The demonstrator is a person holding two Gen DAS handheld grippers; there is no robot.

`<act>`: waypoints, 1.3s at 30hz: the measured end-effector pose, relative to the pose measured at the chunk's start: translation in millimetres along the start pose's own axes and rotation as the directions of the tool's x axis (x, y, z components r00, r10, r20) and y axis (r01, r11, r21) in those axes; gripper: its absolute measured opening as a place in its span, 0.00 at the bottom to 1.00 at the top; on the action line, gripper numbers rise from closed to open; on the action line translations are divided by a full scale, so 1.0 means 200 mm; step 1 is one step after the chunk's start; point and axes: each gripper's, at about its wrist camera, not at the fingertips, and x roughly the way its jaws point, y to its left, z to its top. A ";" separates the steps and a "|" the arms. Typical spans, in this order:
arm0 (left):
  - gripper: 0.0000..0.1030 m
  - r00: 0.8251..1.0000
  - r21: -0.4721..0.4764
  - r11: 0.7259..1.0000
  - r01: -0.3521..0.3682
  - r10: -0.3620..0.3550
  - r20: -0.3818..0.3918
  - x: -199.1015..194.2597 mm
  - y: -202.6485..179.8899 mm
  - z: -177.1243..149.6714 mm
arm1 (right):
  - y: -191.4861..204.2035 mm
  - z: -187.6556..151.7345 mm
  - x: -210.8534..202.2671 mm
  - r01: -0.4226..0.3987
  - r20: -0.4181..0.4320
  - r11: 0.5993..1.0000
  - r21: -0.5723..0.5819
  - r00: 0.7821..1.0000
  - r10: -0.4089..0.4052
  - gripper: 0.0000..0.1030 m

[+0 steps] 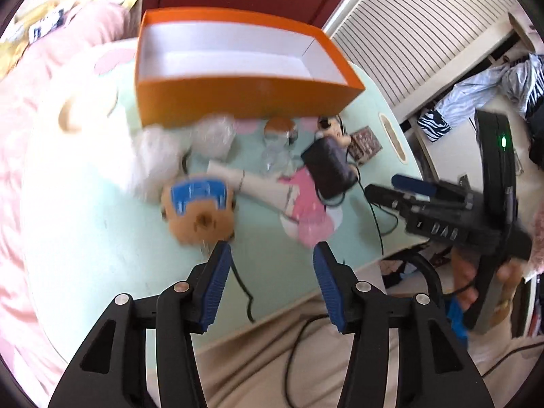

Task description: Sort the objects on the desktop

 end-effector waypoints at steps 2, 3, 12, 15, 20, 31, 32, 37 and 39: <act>0.50 0.999 -0.011 1.000 -0.029 0.029 0.016 0.01 0.01 -0.07 | 0.05 -0.09 -0.01 -0.025 0.048 0.999 -0.028 0.998 0.027 0.63; 0.50 0.998 -0.016 0.999 -0.049 0.049 0.025 0.02 0.00 -0.09 | 0.07 -0.14 -0.01 -0.038 0.073 0.998 -0.044 0.996 0.041 0.64; 0.53 0.965 -0.079 0.971 -0.226 0.234 0.117 0.10 0.05 -0.21 | 0.11 -0.27 0.06 0.009 0.118 1.000 0.009 0.993 -0.010 0.74; 0.76 0.947 -0.064 0.954 -0.293 0.299 0.120 0.12 0.04 -0.20 | 0.14 -0.27 0.08 0.030 0.105 0.999 -0.014 0.994 -0.029 0.76; 0.84 0.933 -0.059 0.941 -0.334 0.339 0.119 0.15 0.05 -0.20 | 0.22 -0.27 0.12 0.071 0.079 0.995 -0.070 0.995 -0.065 0.94; 0.88 0.916 -0.034 0.923 -0.384 0.386 0.110 0.17 0.06 -0.19 | 0.33 -0.26 0.13 0.091 0.067 0.996 0.005 0.994 -0.091 1.00; 0.91 0.914 -0.028 0.920 -0.391 0.392 0.102 0.18 0.06 -0.19 | 0.33 -0.26 0.13 0.090 0.067 0.996 0.004 0.994 -0.090 1.00; 1.00 0.910 -0.022 0.915 -0.404 0.404 0.090 0.20 0.06 -0.19 | 0.34 -0.25 0.14 0.090 0.069 0.996 0.004 0.994 -0.090 1.00; 1.00 0.910 -0.022 0.914 -0.405 0.405 0.090 0.20 0.07 -0.19 | 0.34 -0.25 0.14 0.090 0.070 0.996 0.004 0.993 -0.090 1.00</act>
